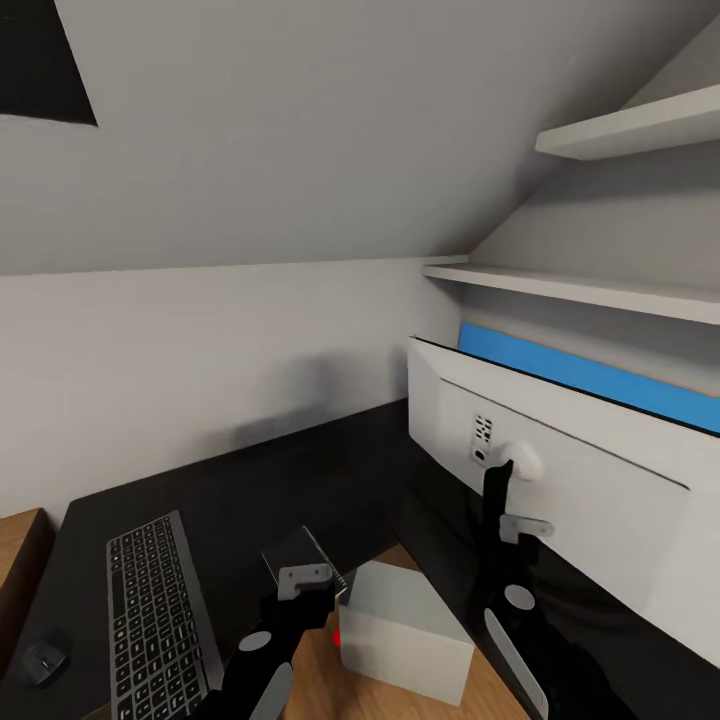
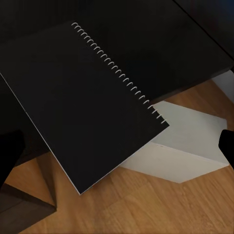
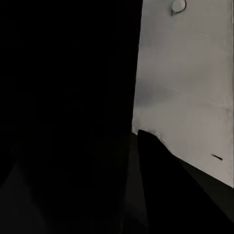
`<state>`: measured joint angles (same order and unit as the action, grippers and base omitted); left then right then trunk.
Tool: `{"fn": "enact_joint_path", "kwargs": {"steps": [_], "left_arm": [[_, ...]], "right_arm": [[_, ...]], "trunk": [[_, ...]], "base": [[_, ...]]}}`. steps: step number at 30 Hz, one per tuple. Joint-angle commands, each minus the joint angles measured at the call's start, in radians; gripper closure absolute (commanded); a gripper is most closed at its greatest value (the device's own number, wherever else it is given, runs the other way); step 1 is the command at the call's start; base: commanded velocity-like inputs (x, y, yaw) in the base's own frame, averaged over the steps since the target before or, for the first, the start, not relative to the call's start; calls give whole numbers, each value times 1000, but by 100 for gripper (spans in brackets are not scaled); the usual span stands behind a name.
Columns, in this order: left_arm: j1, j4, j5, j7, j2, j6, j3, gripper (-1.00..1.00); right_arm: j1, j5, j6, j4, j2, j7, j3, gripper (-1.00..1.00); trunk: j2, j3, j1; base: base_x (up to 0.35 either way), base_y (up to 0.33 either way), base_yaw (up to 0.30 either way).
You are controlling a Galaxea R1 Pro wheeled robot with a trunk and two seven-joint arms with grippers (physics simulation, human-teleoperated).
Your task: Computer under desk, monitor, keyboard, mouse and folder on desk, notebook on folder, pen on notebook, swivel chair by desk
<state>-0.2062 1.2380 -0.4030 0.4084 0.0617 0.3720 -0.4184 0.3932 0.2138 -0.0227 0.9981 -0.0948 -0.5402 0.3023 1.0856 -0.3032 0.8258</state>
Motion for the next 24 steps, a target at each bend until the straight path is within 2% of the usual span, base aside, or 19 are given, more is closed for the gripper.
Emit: {"fn": "enact_joint_path", "kwargs": {"steps": [1,13,20,24], "left_arm": [[-1,1,-10,9,0,2,-2,-100],[-1,1,-10,9,0,2,-2,-100],[-1,0,-11,9,0,2,-2,-100],[-1,0,-11,9,0,2,-2,-100]], "right_arm": [[1,16,-5,0,-2,-8,4,100],[1,16,-5,2,-2,-8,4,100],[1,16,-8,3,-2,-8,4,100],[1,16,-34,4,-2,-8,6,100]], "trunk": [[1,-1,0],[1,-1,0],[1,-1,0],[1,-1,0]], "base": [[0,0,0],[-20,0,0],[-288,0,0],[-331,0,0]]}}
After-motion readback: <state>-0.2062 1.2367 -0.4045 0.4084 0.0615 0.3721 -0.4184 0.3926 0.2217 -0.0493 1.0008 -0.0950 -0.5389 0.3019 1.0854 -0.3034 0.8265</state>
